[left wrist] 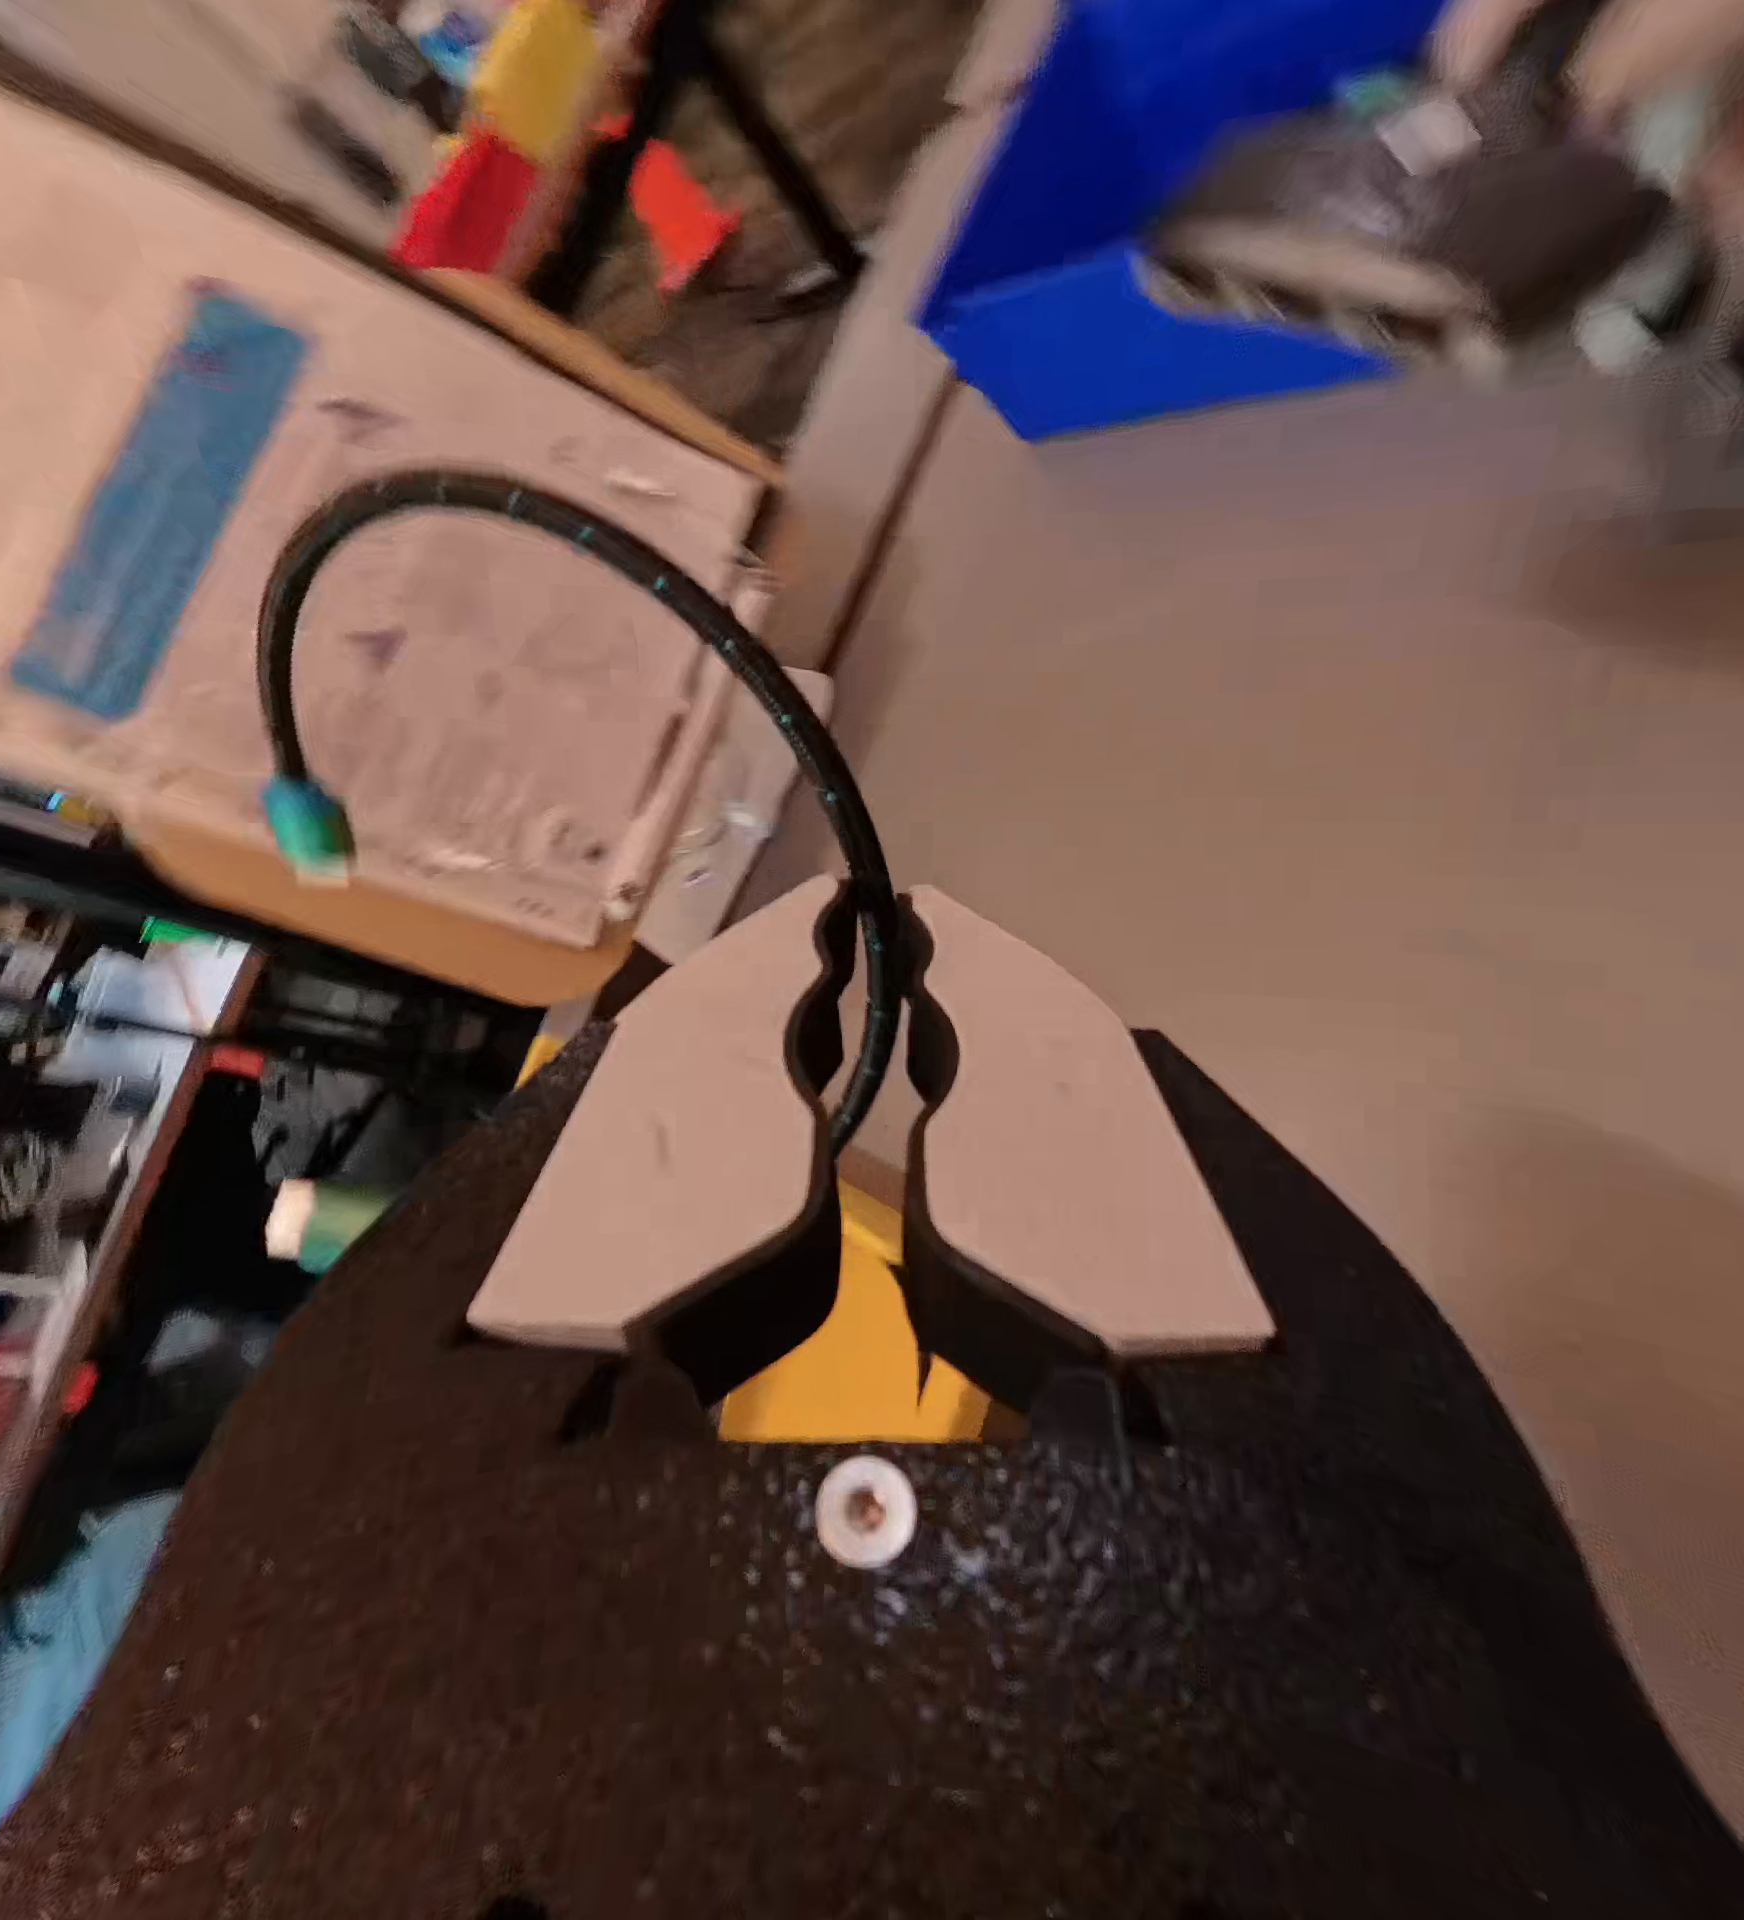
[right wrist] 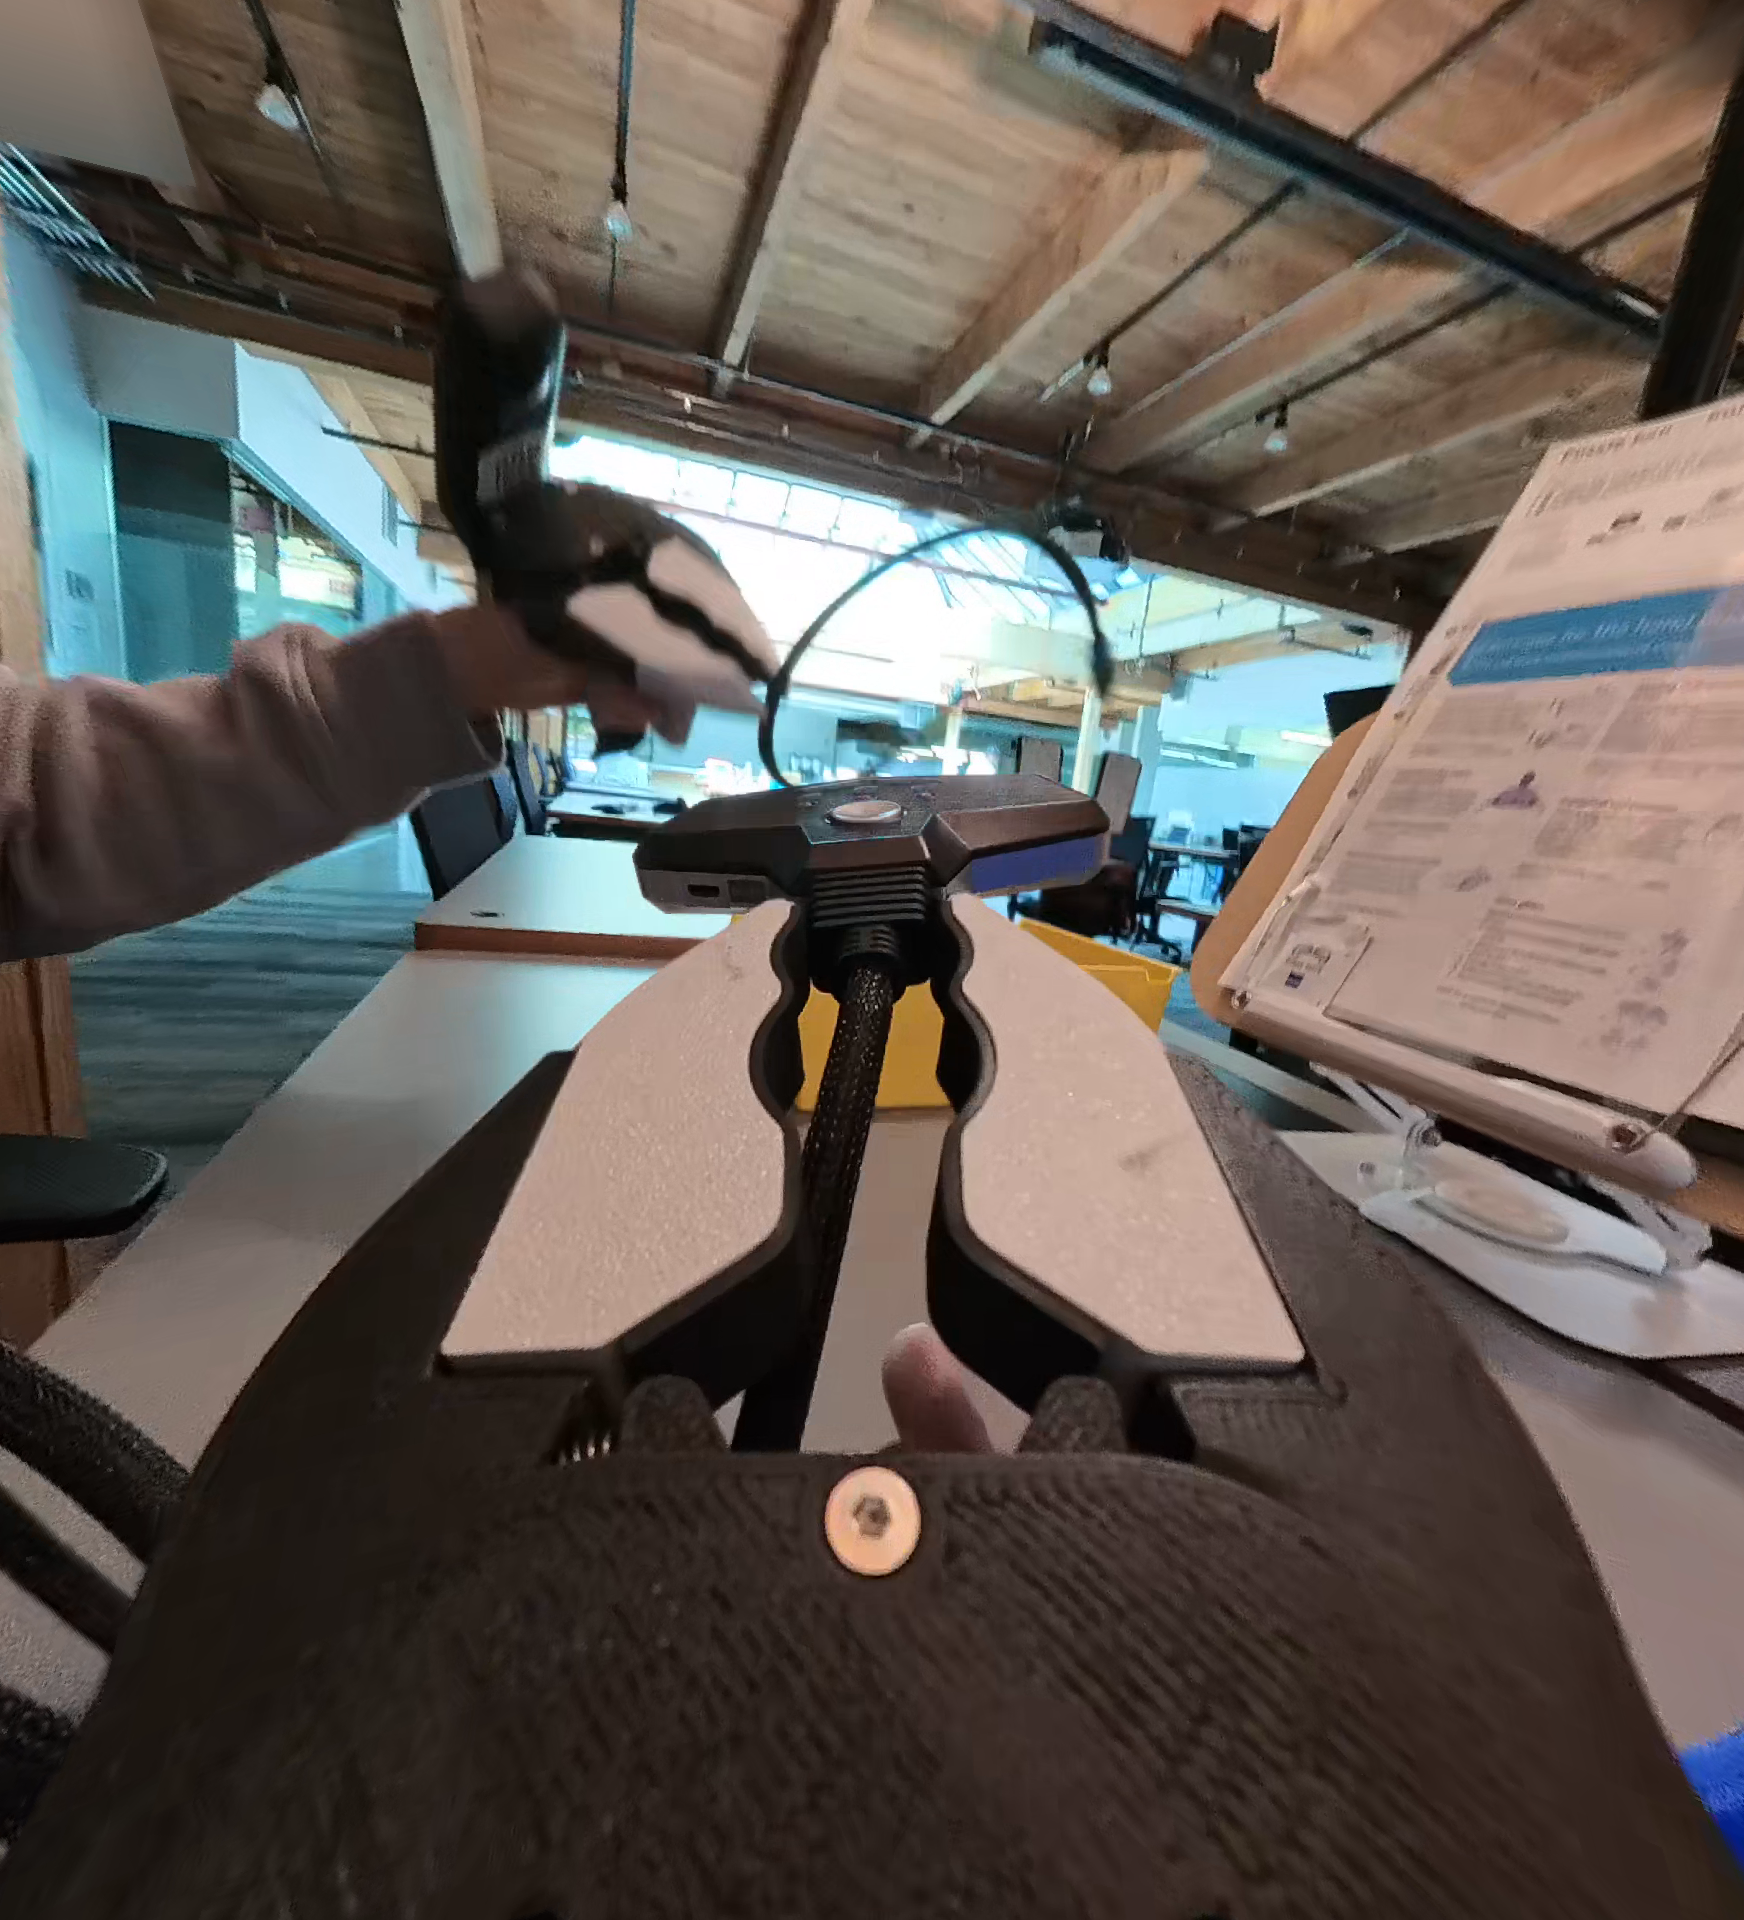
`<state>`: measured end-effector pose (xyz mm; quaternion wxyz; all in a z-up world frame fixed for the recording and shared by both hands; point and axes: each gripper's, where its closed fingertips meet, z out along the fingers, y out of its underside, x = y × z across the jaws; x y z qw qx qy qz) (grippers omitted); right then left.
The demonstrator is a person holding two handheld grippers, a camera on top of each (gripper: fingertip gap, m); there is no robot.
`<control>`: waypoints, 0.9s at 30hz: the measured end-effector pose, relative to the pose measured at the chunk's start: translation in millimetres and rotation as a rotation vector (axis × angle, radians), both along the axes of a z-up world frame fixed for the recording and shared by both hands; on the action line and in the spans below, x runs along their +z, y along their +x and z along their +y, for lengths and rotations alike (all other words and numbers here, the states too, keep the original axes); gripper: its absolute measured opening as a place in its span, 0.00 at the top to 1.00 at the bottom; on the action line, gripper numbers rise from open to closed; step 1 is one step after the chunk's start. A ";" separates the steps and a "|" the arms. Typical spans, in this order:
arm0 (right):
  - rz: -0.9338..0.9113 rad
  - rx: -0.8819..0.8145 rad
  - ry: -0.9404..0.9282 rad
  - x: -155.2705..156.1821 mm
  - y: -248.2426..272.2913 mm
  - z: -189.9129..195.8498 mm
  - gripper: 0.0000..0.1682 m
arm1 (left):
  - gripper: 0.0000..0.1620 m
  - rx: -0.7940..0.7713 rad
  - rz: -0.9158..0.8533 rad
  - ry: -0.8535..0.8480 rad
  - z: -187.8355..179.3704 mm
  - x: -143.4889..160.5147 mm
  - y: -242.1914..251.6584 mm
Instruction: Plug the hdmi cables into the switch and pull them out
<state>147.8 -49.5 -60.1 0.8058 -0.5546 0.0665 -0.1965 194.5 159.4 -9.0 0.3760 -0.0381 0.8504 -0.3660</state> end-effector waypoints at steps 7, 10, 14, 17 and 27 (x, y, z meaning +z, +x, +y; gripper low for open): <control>-0.049 0.018 0.098 12.3 -15.7 -32.0 0.87 | 0.97 -0.323 -0.053 0.323 -43.8 -142.4 -61.0; -0.035 -0.003 0.047 3.9 -11.2 -27.6 0.87 | 0.97 -0.371 -0.016 0.366 -37.2 -182.5 -76.3; -0.021 -0.004 0.009 -2.9 -7.9 -17.3 0.87 | 0.95 -0.391 0.072 0.343 -24.0 -205.1 -91.2; -0.019 -0.006 -0.031 -9.4 -6.3 -11.0 0.87 | 0.93 -0.366 0.203 0.324 -12.0 -216.9 -99.8; -0.020 -0.029 -0.040 -14.2 -4.4 -12.5 0.87 | 0.62 -0.187 0.291 -0.185 -67.0 -133.0 -65.0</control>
